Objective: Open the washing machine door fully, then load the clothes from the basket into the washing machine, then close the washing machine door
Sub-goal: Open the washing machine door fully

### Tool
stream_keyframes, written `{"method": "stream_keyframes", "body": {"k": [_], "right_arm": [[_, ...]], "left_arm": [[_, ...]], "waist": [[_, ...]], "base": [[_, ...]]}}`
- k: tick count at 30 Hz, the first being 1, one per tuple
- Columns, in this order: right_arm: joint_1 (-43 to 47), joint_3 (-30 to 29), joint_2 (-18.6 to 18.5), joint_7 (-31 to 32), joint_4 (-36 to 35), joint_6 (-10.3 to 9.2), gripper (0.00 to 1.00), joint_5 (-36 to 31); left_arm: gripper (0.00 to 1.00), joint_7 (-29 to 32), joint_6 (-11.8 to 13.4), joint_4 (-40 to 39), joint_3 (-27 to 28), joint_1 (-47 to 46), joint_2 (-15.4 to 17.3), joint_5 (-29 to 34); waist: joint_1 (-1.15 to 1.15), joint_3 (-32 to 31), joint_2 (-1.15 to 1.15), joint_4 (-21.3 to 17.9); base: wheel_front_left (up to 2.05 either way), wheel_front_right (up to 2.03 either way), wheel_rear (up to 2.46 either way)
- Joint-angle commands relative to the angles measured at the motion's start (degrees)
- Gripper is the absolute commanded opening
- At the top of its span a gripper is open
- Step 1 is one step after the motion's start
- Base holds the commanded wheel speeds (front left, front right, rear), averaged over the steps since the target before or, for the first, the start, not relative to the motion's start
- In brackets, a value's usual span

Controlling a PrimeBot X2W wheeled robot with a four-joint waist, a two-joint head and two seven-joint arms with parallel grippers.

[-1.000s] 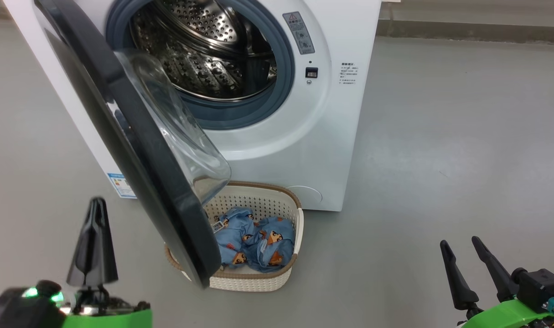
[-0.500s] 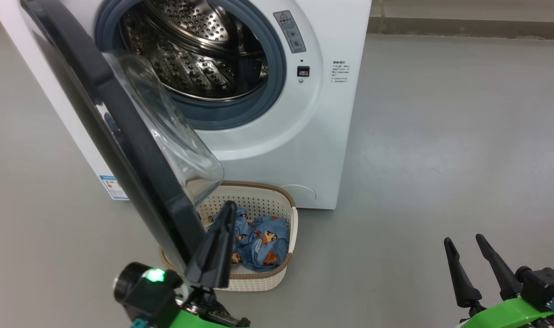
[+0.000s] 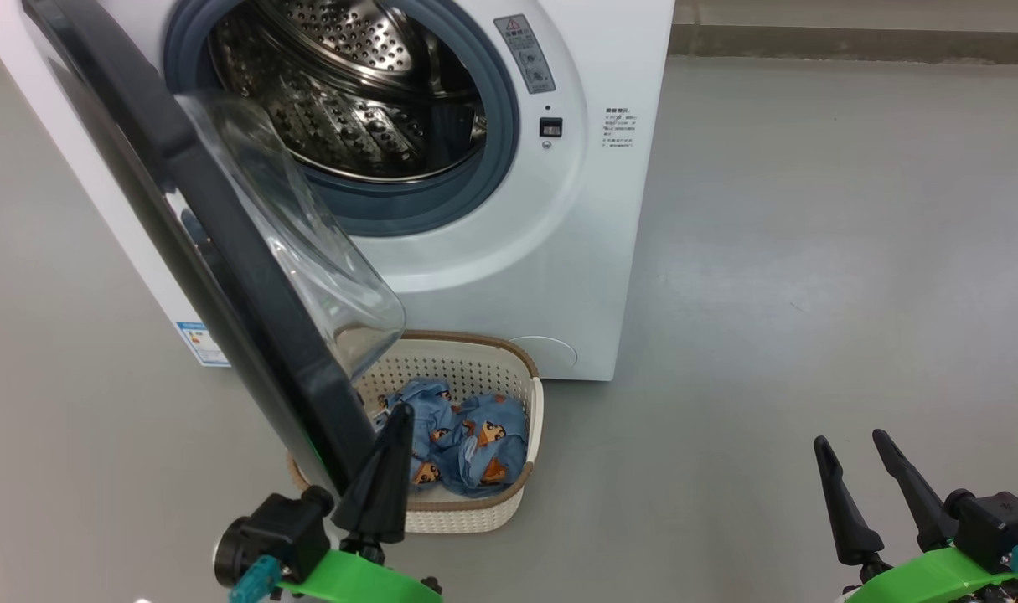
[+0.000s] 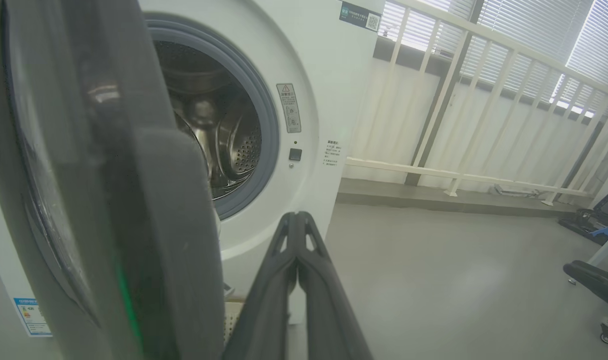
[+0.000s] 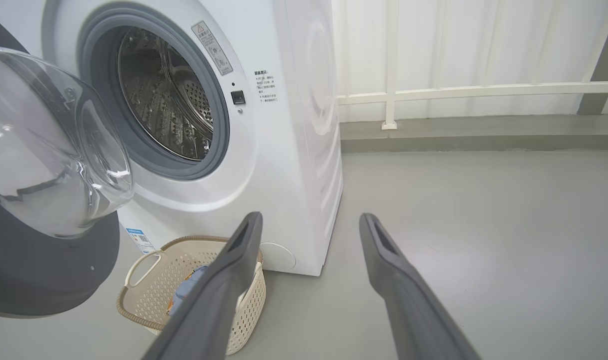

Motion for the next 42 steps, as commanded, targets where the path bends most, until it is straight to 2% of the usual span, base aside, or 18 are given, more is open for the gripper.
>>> {"method": "stream_keyframes", "body": {"k": [1,27,42], "right_arm": [[-1.8,0.7,-0.8,-0.7,-1.5,0.31,1.00,-0.3],[-1.6,0.7,-0.8,-0.7,-2.2,0.31,1.00,-0.4],[-0.9,0.3,-0.5,-0.7,-2.6,0.31,1.00,-0.3]], "left_arm": [[0.00,-0.3,0.3,-0.7,2.3,-3.0,0.3,-0.4],[0.00,-0.3,-0.4,5.3,9.3,-3.1,0.3,-0.5],[0.00,-0.3,-0.7,2.9,14.5,2.2,0.3,1.3]], "waist": [[0.00,0.0,0.00,0.0],[0.00,-0.4,0.00,2.0],[0.00,-0.6,0.00,5.6]], "base": [[0.00,0.00,0.00],[0.00,0.00,0.00],[0.00,0.00,0.00]]}}
